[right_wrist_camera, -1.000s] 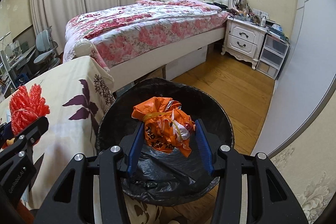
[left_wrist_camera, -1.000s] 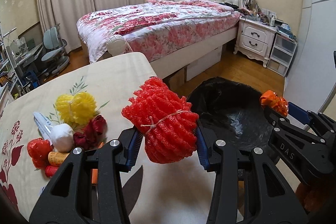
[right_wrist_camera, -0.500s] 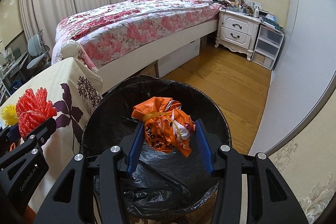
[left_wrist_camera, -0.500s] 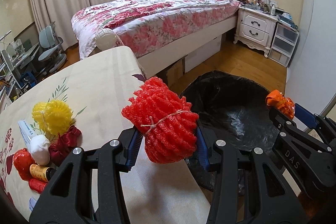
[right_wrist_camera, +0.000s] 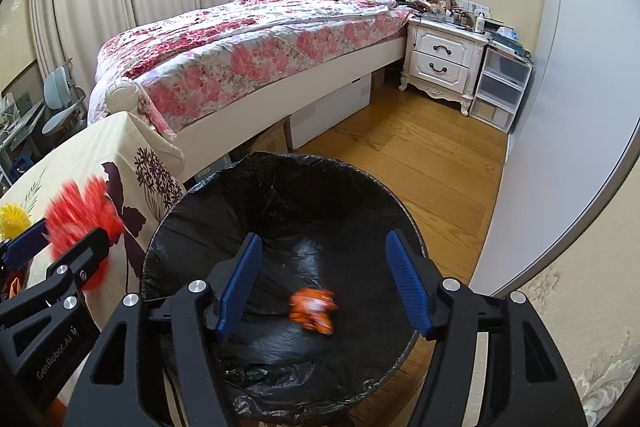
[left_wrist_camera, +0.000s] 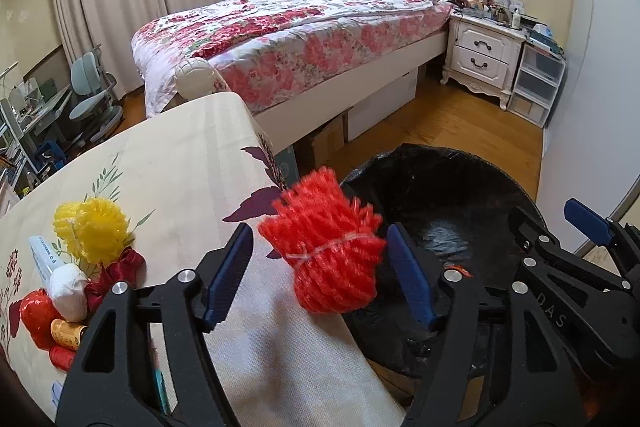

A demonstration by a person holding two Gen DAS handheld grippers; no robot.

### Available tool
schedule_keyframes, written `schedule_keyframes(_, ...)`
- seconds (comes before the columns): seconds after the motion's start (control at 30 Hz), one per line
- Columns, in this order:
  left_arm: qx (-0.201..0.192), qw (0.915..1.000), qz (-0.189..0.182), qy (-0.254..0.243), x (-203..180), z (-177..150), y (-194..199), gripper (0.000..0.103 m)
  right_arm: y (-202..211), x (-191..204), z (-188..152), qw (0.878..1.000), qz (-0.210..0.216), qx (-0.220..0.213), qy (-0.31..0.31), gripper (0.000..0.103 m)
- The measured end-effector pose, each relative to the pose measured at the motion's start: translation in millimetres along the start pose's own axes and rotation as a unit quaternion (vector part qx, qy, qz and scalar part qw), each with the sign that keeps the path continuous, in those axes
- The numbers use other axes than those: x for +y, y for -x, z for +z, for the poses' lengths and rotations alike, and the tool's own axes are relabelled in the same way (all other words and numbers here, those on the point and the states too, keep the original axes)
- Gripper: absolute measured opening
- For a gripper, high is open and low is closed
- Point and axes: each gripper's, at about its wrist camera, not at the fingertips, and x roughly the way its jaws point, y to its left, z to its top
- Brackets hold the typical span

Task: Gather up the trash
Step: 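Open the right tool to drop the orange bag while the left tool drops the red mesh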

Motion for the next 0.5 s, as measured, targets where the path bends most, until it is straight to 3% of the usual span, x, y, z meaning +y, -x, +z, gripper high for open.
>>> schedule_keyframes(0.23,-0.009,0.9999,0.002,0.014,5,4,7,0.087,7,-3,3,1.000,-0.012,-0.007,-0.005,0.068)
schedule_keyframes(0.5,-0.018,0.9997,0.008,0.018,11,5,19,0.089,18,-3,5,1.000,-0.012,-0.015,-0.005,0.071)
